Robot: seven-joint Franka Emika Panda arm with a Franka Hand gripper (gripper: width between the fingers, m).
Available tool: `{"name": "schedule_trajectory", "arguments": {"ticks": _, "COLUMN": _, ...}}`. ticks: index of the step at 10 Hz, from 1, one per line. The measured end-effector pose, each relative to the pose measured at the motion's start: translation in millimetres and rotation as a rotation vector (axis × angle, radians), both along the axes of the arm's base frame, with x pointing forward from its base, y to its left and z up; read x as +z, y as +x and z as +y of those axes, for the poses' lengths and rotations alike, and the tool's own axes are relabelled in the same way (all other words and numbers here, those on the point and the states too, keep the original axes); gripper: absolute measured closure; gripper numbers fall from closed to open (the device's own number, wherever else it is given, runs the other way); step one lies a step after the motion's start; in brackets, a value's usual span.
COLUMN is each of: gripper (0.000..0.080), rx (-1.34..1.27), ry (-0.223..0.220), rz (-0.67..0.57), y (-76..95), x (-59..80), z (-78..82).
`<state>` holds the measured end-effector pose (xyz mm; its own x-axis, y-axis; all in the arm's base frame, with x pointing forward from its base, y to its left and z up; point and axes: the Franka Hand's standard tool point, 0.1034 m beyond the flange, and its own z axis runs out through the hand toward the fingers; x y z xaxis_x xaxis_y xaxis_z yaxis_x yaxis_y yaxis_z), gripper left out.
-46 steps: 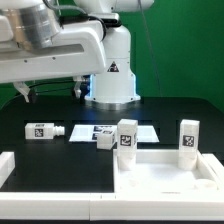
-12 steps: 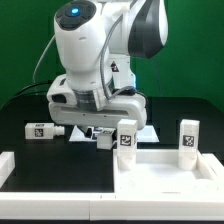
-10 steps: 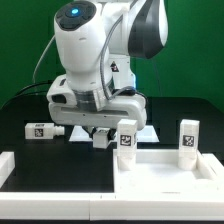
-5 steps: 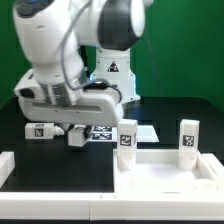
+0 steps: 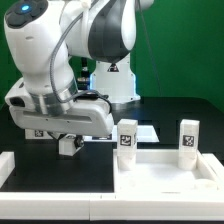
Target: Assemble square table
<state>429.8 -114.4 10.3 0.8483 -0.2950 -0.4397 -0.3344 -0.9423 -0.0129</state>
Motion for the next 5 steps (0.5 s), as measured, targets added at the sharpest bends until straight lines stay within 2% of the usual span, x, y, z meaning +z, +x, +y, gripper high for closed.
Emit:
{"name": "schedule_trajectory", "arguments": {"ticks": 1, "gripper": 0.0485, "rx": 0.000, "ry": 0.000, "rz": 0.001, "y": -0.2, "x": -0.3, "z": 0.0}}
{"name": "schedule_trajectory", "arguments": {"ticks": 2, "gripper": 0.0301, "rx": -0.001, "ry": 0.000, "rz": 0.000, "y": 0.0, "x": -0.1, "z": -0.4}}
{"name": "schedule_trajectory", "arguments": {"ticks": 3, "gripper": 0.0199, "rx": -0.003, "ry": 0.022, "rz": 0.031, "y": -0.9, "x": 5.3, "z": -1.8}}
{"name": "schedule_trajectory", "arguments": {"ticks": 4, "gripper": 0.0199, "rx": -0.011, "ry": 0.036, "rz": 0.050, "y": 5.3, "x": 11.9, "z": -6.2}}
{"name": "schedule_trajectory", "arguments": {"ticks": 5, "gripper": 0.0160, "rx": -0.011, "ry": 0.035, "rz": 0.039, "y": 14.7, "x": 18.4, "z": -9.2}}
